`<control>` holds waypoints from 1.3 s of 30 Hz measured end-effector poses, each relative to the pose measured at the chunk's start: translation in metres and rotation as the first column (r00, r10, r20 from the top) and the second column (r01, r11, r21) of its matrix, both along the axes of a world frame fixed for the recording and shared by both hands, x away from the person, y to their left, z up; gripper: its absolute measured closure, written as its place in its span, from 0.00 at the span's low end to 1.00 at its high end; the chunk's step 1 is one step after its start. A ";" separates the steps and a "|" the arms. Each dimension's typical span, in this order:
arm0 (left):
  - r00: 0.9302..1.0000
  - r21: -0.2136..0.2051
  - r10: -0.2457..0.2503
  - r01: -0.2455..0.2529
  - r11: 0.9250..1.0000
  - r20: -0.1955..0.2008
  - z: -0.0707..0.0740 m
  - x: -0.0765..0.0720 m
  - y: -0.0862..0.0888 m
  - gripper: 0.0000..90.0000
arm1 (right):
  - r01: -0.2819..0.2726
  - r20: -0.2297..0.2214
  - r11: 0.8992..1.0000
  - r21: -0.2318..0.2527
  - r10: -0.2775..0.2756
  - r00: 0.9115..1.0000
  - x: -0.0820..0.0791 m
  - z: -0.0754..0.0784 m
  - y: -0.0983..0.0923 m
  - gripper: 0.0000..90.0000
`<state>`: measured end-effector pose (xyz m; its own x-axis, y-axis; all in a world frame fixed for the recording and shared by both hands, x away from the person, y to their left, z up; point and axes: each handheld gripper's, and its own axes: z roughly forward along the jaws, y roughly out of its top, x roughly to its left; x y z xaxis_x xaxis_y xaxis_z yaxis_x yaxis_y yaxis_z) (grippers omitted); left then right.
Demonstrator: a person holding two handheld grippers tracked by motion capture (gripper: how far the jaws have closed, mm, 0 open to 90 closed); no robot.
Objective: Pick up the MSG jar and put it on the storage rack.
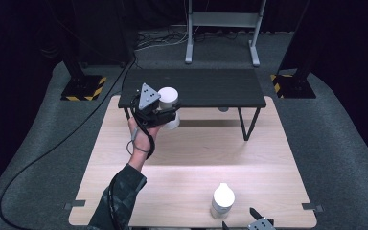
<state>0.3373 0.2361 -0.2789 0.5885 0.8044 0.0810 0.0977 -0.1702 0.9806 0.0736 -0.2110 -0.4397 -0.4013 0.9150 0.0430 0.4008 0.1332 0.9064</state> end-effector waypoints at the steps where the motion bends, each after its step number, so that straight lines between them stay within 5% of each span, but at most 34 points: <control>1: 1.000 0.001 0.000 0.000 1.000 0.001 0.001 0.000 0.000 0.38 | 0.001 0.001 1.000 0.000 -0.001 1.000 0.000 0.000 0.000 0.00; 39: 0.999 -0.011 -0.012 0.013 1.000 0.046 0.036 0.009 -0.012 0.38 | -0.008 -0.003 1.000 0.006 0.008 1.000 0.001 -0.002 0.000 0.00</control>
